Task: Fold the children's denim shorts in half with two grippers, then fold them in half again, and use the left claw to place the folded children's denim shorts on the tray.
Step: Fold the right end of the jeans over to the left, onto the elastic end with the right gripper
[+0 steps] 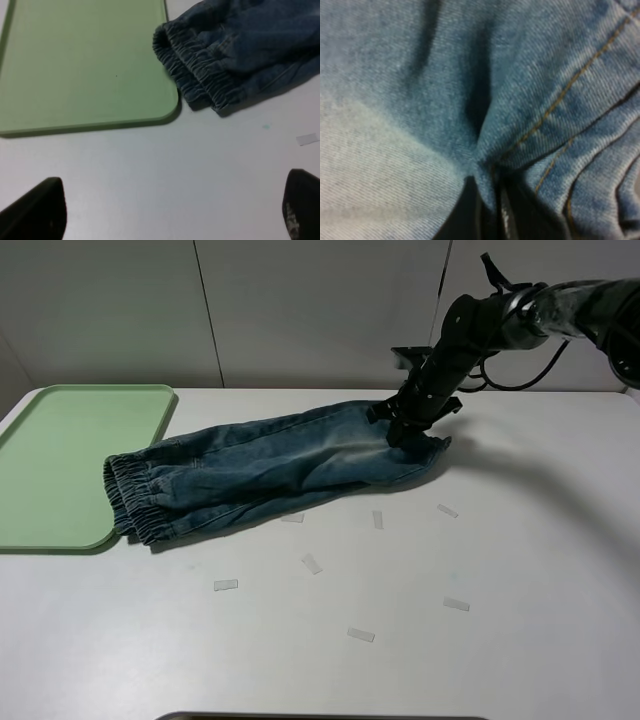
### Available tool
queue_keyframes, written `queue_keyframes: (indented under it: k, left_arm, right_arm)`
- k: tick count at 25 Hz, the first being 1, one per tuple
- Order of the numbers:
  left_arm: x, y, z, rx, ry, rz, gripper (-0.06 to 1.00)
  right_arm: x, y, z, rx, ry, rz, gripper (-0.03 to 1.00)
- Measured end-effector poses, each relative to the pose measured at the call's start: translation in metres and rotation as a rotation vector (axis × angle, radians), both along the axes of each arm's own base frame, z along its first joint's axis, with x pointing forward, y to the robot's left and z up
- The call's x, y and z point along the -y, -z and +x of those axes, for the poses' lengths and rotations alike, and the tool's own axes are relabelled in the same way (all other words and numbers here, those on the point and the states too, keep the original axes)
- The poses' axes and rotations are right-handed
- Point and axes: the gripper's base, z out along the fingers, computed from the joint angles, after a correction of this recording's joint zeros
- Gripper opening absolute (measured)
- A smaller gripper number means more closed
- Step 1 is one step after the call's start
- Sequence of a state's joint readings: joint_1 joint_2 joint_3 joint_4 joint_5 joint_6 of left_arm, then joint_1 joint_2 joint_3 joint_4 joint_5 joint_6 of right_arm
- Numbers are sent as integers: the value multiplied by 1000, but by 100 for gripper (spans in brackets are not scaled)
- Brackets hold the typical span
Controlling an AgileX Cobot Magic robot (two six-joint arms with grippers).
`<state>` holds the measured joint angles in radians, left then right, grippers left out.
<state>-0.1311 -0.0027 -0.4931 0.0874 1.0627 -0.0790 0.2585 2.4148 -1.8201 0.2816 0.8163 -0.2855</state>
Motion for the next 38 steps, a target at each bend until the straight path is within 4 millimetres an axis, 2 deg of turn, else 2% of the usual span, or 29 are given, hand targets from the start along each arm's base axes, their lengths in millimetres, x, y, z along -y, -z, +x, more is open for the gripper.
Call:
queue_keyframes:
  k: [3,8,10,13,17,21,24,28,31,38]
  left_arm:
    - [0,0,0,0,0,0,86]
    - [0,0,0,0,0,0,86]
    - [0,0,0,0,0,0,86]
    - [0,0,0,0,0,0,86]
    - [0,0,0,0,0,0,86]
    - [0,0,0,0,0,0,86]
    - [0,0,0,0,0,0,86]
    - [0,0,0,0,0,0,86]
    - [0,0,0,0,0,0,86]
    - [0,0,0,0,0,0,86]
  right_arm:
    - [7,-1,0,-9,39,-57,-1]
    - [32,-4,2,-39,142,-135,-1]
    - [45,-8,1,-49,209,-173,-1]
    - [76,-10,-3,-43,276,-236,-1]
    - [109,-19,-14,10,361,-302,-1]
    - [118,-41,-20,83,401,-346,-1]
    - [115,-67,-20,158,405,-349,-1]
    - [93,-95,-25,223,369,-332,-1]
    - [72,-101,-33,210,328,-334,-1]
    - [8,-98,-53,162,226,-277,-1]
